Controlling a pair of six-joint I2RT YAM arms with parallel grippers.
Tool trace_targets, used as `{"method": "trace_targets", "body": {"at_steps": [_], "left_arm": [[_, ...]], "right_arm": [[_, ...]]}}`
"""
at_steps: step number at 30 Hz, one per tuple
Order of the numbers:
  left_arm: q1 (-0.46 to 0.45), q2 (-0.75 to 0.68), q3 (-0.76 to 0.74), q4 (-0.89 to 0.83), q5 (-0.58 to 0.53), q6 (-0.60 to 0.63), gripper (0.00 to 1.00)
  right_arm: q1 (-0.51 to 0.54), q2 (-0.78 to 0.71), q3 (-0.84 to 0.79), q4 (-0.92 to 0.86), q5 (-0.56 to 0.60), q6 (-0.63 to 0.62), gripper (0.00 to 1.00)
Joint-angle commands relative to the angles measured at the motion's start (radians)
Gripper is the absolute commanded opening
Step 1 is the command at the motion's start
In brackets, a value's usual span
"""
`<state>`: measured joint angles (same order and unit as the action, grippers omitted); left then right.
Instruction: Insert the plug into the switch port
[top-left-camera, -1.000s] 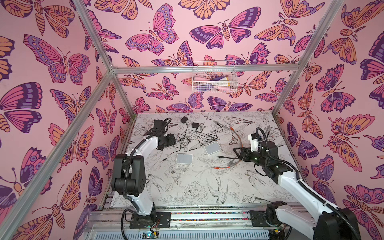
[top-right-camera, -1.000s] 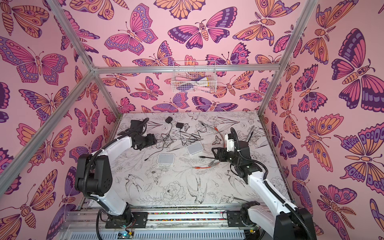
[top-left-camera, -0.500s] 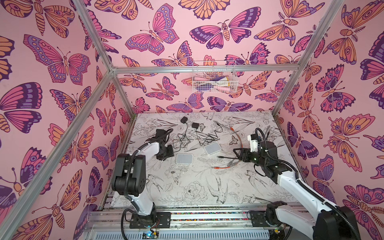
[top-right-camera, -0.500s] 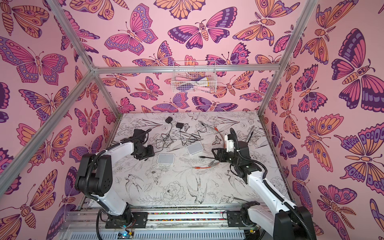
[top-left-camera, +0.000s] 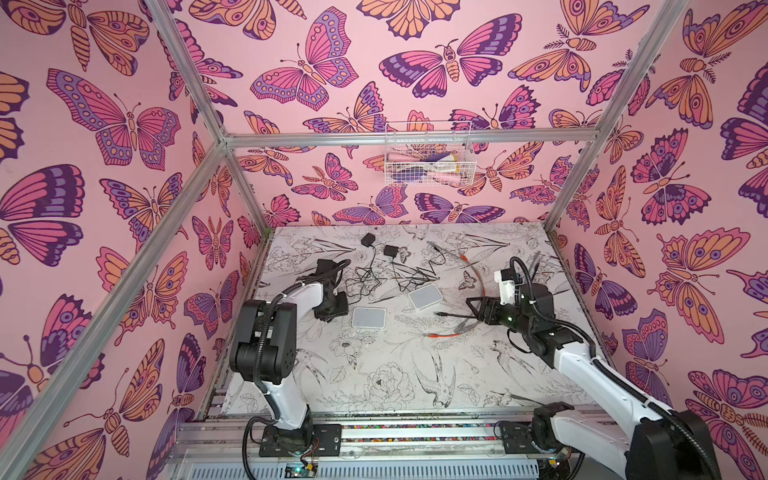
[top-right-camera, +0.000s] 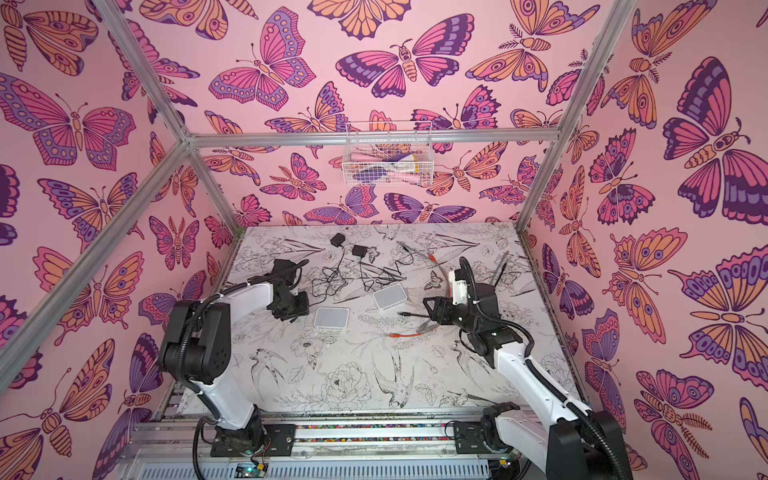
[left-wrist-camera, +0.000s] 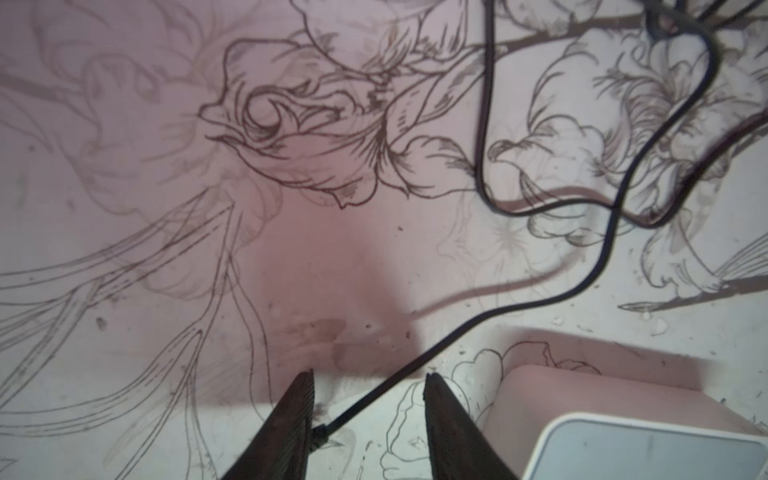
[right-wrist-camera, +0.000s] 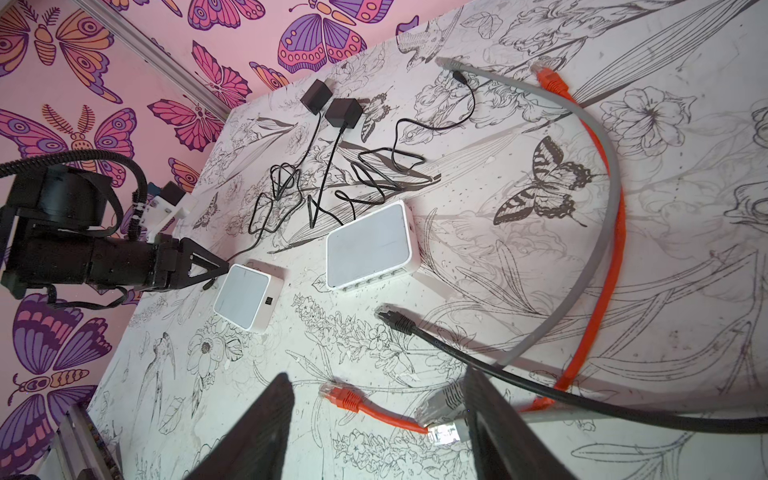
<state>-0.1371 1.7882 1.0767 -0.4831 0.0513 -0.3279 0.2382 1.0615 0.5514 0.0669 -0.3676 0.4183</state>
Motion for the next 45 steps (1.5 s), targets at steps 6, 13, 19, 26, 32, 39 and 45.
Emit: {"method": "trace_targets", "body": {"at_steps": [6, 13, 19, 26, 32, 39, 45], "left_arm": [[-0.007, 0.065, 0.015, -0.011, 0.005, 0.019, 0.22], [-0.011, 0.080, 0.028, -0.012, 0.046, 0.032, 0.00], [-0.009, -0.056, 0.044, -0.022, 0.083, 0.018, 0.00], [-0.011, -0.319, 0.056, 0.003, 0.227, -0.045, 0.00], [-0.043, -0.470, -0.073, 0.202, 0.451, -0.138, 0.00], [-0.072, -0.592, -0.261, 0.524, 0.620, -0.322, 0.00], [-0.135, -0.653, -0.326, 0.611, 0.631, -0.374, 0.00]], "right_arm": [[0.011, 0.015, -0.008, 0.028, -0.012, 0.002, 0.66], [0.012, 0.025, -0.005, 0.033, -0.010, 0.004, 0.65], [0.014, 0.056, 0.008, 0.040, -0.087, -0.002, 0.64], [0.114, 0.127, 0.116, -0.067, -0.216, -0.081, 0.67], [0.279, 0.168, 0.226, -0.155, -0.269, -0.115, 0.69], [0.382, 0.196, 0.196, 0.128, -0.380, 0.001, 0.62], [0.447, 0.277, 0.252, 0.192, -0.377, -0.001, 0.60]]}}
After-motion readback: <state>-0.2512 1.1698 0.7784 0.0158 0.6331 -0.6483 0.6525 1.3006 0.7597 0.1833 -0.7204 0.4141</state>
